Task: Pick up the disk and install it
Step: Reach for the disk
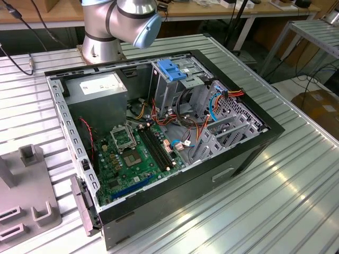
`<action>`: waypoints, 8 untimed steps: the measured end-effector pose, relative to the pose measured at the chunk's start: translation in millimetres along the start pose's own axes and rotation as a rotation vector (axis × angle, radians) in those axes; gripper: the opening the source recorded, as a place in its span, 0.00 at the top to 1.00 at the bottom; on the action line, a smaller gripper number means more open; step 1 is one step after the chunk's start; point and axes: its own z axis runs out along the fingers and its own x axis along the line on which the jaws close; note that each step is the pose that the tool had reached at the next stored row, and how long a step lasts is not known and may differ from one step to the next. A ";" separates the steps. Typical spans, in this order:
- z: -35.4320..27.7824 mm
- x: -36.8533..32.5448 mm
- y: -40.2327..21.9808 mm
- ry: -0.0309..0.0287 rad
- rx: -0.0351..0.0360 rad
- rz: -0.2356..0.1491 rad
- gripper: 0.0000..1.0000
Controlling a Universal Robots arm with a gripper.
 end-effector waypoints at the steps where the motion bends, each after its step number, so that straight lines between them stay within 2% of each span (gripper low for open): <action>1: -0.1 1.6 -0.1 0.0001 0.0001 0.000 0.90; 5: -0.1 7.0 -0.6 0.0000 0.0000 0.001 0.90; 8: -0.3 17.1 -1.4 0.0000 0.0000 0.002 0.90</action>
